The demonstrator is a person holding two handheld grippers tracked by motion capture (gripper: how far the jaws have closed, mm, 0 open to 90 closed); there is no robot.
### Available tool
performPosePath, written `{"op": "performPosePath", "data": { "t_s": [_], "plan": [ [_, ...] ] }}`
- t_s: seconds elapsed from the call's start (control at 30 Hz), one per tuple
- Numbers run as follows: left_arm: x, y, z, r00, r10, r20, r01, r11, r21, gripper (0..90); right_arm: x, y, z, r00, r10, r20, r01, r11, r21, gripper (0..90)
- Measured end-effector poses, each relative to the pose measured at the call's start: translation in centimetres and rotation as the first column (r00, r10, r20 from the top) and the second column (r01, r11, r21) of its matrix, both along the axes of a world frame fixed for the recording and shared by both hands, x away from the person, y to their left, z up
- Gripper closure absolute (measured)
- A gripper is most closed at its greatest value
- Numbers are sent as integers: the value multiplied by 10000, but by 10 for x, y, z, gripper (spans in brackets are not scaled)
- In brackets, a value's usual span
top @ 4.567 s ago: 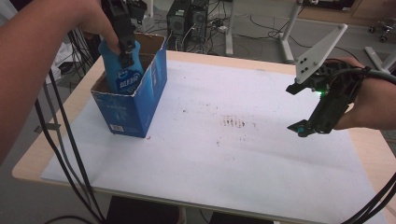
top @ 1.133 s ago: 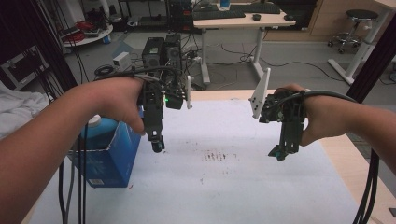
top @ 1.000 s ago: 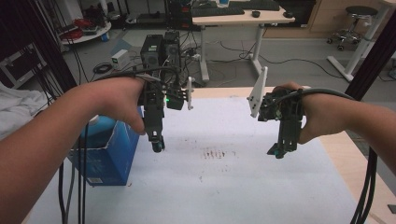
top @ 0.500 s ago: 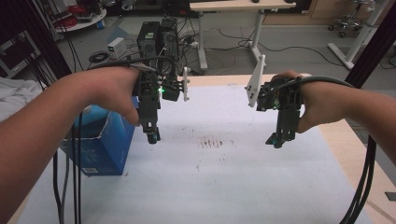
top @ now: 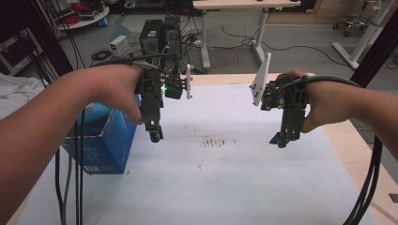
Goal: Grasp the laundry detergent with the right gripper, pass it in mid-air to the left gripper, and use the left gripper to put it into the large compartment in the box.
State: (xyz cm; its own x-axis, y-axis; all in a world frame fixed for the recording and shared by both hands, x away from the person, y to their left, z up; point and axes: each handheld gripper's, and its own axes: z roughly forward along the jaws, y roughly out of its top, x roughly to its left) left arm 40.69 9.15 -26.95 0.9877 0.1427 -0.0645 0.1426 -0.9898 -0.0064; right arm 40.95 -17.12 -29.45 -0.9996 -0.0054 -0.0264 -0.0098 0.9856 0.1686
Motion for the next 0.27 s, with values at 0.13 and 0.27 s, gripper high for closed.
{"op": "performPosePath", "data": {
  "t_s": [0.13,0.27],
  "plan": [
    [-1,1,3,10000,48,55,-47,10000,-69,17,-1,0,-2,10000,32,-30,-32,10000,-2,8],
    [-3,1,5,10000,7,69,-7,9999,-121,17,-2,0,-5,10000,-31,-30,31,10000,-1,8]
  ]
}}
